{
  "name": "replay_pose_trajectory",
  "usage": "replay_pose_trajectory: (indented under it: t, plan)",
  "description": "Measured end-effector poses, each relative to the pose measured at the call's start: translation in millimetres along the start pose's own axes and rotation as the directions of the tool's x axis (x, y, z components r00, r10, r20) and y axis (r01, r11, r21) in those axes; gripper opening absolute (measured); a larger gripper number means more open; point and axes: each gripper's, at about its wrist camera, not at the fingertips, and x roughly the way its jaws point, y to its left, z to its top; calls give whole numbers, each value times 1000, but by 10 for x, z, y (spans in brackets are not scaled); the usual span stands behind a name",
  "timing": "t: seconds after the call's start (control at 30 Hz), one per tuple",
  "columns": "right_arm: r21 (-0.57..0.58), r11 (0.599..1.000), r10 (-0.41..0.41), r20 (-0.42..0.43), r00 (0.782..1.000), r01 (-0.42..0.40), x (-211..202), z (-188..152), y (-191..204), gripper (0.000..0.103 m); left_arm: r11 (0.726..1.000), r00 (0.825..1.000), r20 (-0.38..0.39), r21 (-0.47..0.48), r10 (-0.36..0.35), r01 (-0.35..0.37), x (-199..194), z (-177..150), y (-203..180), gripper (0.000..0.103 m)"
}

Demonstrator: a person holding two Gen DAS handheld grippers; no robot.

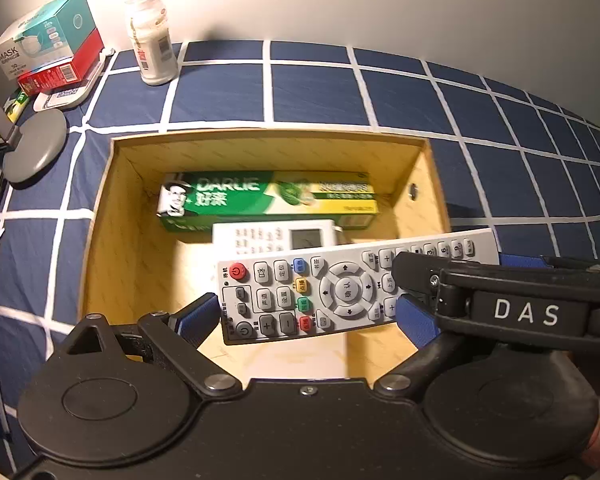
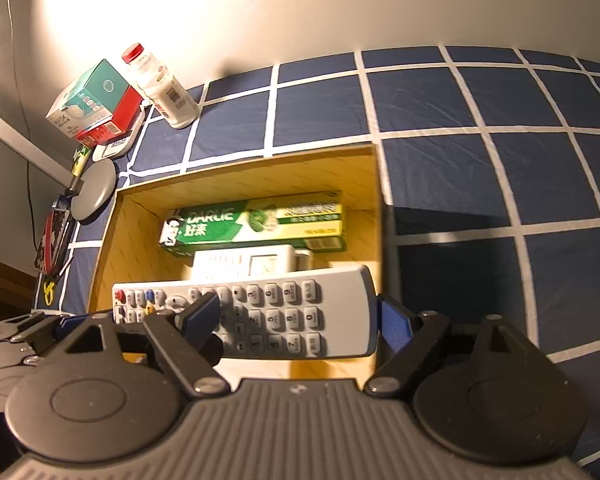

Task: Organize objects
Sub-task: 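Lower the TV remote onto the toothpaste inside the yellow box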

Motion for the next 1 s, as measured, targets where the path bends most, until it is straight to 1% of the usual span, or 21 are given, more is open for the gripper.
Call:
replay_pose_trajectory:
  t: [0.07,0.23,0.4,0.73,0.93,1.0]
  plan:
    - [3,1000,-5,0,1000,5,70,45,98,83,1000,1000,-5,16,-10,10,32,56,116,94]
    - [10,1000,-23,-10,1000,23,283,194,282,83,999,999,-18,19,-29,29,175,223,358,94]
    - [28,999,-38,-33,999,39,564,382,365,83,999,998,-49,27,-42,43,419,437,535,94]
    - [56,997,-45,-98,994,51,1156,681,335,83,998,992,-119,37,-49,54,940,752,725,94]
    - [70,996,-50,-118,992,58,1339,748,272,83,997,988,-145,42,-56,63,1117,838,754,94]
    - [80,995,-50,-109,993,59,1369,761,255,83,997,988,-146,52,-57,65,1152,874,758,94]
